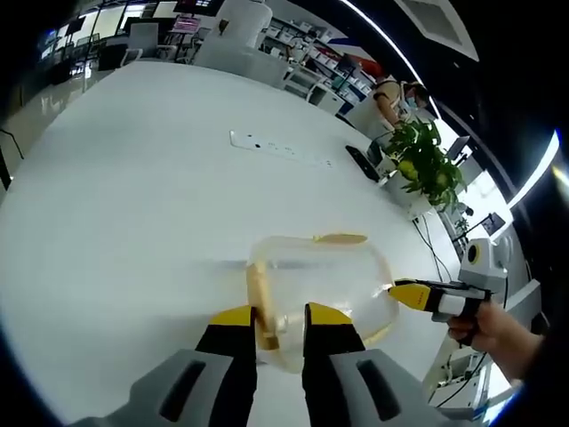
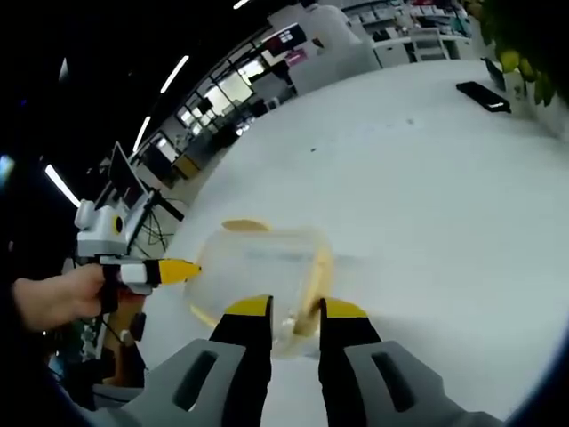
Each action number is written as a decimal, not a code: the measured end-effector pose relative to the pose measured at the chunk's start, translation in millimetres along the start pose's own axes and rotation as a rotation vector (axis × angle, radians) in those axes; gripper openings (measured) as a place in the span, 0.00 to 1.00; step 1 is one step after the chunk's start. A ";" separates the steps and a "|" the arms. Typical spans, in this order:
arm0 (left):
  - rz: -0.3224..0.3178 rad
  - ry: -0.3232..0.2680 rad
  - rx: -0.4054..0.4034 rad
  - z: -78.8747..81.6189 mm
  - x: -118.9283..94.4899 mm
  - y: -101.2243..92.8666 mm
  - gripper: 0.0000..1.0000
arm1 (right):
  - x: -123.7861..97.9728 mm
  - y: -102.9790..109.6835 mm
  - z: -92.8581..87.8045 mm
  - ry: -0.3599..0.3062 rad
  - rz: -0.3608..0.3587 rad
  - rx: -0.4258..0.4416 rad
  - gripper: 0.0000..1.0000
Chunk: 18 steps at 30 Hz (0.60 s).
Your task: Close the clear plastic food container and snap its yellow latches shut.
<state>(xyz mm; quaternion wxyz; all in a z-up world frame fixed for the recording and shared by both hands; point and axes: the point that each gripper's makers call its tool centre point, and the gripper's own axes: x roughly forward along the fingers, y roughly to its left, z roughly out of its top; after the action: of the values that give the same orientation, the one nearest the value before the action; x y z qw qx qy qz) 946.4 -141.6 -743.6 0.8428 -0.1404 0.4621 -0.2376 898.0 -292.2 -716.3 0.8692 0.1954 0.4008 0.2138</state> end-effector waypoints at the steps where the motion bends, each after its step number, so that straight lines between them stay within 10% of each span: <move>1: -0.002 0.003 0.002 2.2 2.6 1.1 0.11 | 0.7 -0.4 1.0 -0.001 0.000 0.000 0.16; 9: -0.036 0.019 -0.039 8.6 -2.6 -1.7 0.15 | 3.7 2.5 2.7 0.045 0.011 -0.069 0.22; 18: -0.025 -0.006 0.269 28.5 -16.5 -20.5 0.20 | -2.0 5.7 24.9 0.001 -0.012 -0.172 0.19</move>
<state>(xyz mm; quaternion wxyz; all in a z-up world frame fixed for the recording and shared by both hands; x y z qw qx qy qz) 957.4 -149.8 -707.3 0.8525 -0.0327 0.4217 -0.3072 915.1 -292.7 -697.2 0.8838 0.1175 0.3825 0.2425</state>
